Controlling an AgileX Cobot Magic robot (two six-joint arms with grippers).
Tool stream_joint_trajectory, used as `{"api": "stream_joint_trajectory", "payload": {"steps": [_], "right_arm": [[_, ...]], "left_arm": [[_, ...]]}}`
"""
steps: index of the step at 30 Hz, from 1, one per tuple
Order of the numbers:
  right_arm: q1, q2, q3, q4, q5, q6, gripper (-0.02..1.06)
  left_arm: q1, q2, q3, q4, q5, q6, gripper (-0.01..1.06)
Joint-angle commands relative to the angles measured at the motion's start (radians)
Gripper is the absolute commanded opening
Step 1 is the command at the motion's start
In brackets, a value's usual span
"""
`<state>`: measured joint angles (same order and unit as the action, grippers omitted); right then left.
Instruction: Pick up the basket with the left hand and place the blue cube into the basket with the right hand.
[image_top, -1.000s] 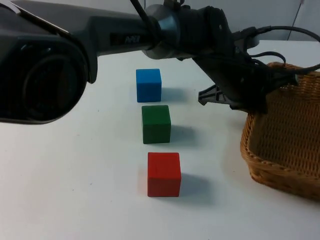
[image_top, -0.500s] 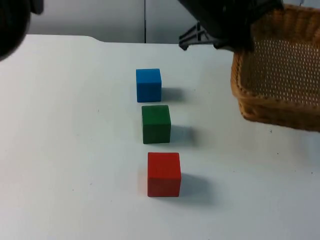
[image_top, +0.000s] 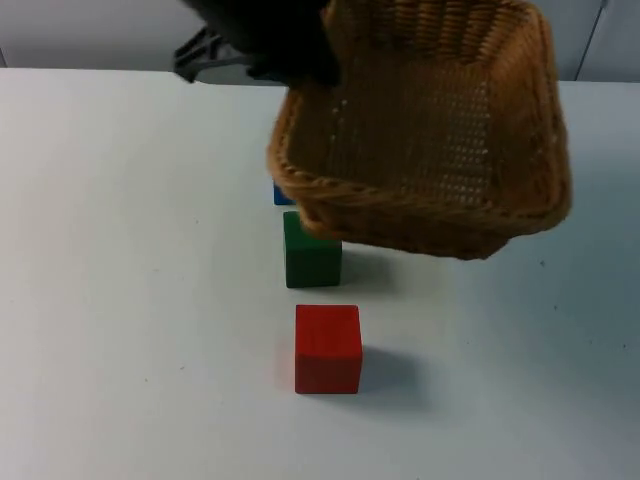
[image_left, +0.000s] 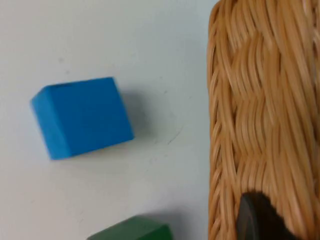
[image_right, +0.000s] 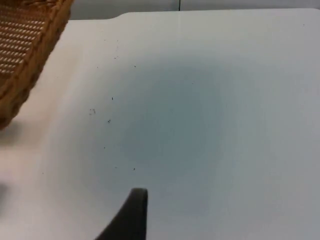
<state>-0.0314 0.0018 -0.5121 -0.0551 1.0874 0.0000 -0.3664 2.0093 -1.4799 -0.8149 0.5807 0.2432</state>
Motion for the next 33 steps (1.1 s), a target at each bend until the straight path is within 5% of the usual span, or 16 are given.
{"api": "stream_joint_trajectory", "payload": {"steps": [1,11,15,18,27,33], "right_arm": [[-0.007,-0.002,0.005,0.004,-0.010,-0.007,1.04],[-0.007,-0.002,0.005,0.004,-0.010,-0.007,1.04],[-0.007,-0.002,0.005,0.004,-0.010,-0.007,1.04],[-0.007,-0.002,0.005,0.004,-0.010,-0.007,1.04],[-0.007,-0.002,0.005,0.007,-0.010,-0.009,1.04],[-0.007,-0.002,0.005,0.007,-0.010,-0.009,1.04]], "left_arm": [[0.055,-0.107,0.126,-0.144,-0.026,0.144,0.00],[0.339,-0.438,0.587,-0.261,-0.007,0.404,0.00],[0.470,-0.530,0.689,-0.272,0.062,0.482,0.00],[0.625,-0.597,0.762,-0.294,0.211,0.601,0.00],[0.735,-0.607,0.793,-0.371,0.395,0.745,0.00],[0.735,-0.607,0.795,-0.309,0.356,0.740,0.00]]}}
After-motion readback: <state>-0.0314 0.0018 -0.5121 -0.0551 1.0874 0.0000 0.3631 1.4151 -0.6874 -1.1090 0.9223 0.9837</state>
